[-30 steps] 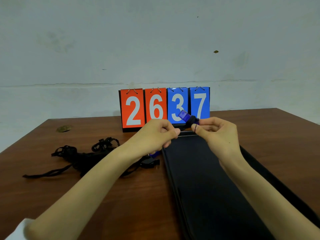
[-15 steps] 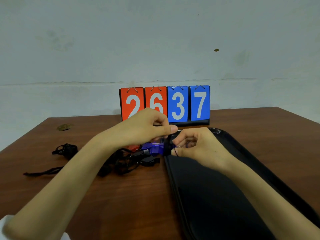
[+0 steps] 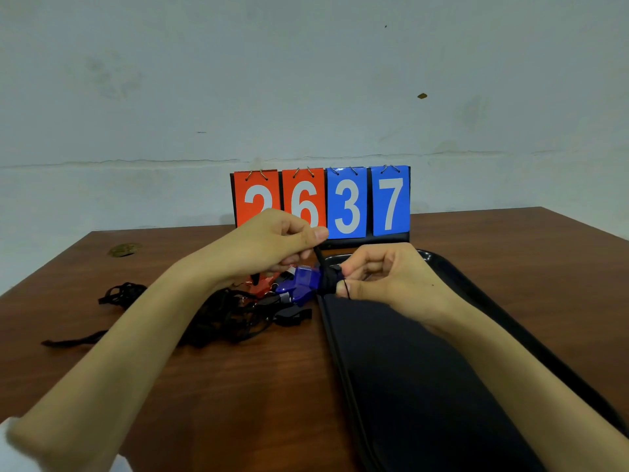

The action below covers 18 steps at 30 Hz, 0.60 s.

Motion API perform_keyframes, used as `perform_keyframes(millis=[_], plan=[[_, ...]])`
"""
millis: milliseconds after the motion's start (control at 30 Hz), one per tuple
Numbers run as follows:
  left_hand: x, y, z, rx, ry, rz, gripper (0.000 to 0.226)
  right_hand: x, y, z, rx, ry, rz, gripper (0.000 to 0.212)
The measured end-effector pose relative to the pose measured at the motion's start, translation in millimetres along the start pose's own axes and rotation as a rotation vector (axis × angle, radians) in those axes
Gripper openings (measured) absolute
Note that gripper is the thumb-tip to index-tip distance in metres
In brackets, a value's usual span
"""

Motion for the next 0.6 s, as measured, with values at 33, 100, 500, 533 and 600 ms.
perform_keyframes(millis=[33,100,500,533,600], plan=[[-1.1,-0.9,-0.3,-0.001,0.002,0.003,0.042,0.1,-0.4,0.1,-0.003,-0.004,0.0,0.017],[-3.8,-5.2,-1.1,-0.013,0.01,-0.006,0.042,0.1,-1.0,0.2,-0.002,-0.01,-0.014,0.017],[-18.0,-39.0,-11.2,0.134,0.056,0.097,0.031,19.9,33.6,2.8,0.41,-0.135,-0.19,0.012],[-17.1,-40.0,-11.1,0.146,0.034,0.07,0.027,21.8,37.6,3.6,0.455,-0.137,-0.162,0.012],[-17.2,-43.3,-10.6,0.124,0.013,-0.016,0.021,24.4,45.0,5.3,0.533,-0.131,-0.108,0.014]])
Point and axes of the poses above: each hand's wrist, its own z-axis away from the middle knuckle, its own y-axis out of the back of the hand, x = y × z, the point moved 8 cm from there along -z, towards the middle knuckle, and after that the axes turned 1 degree about -y, right-handed, at the moved point
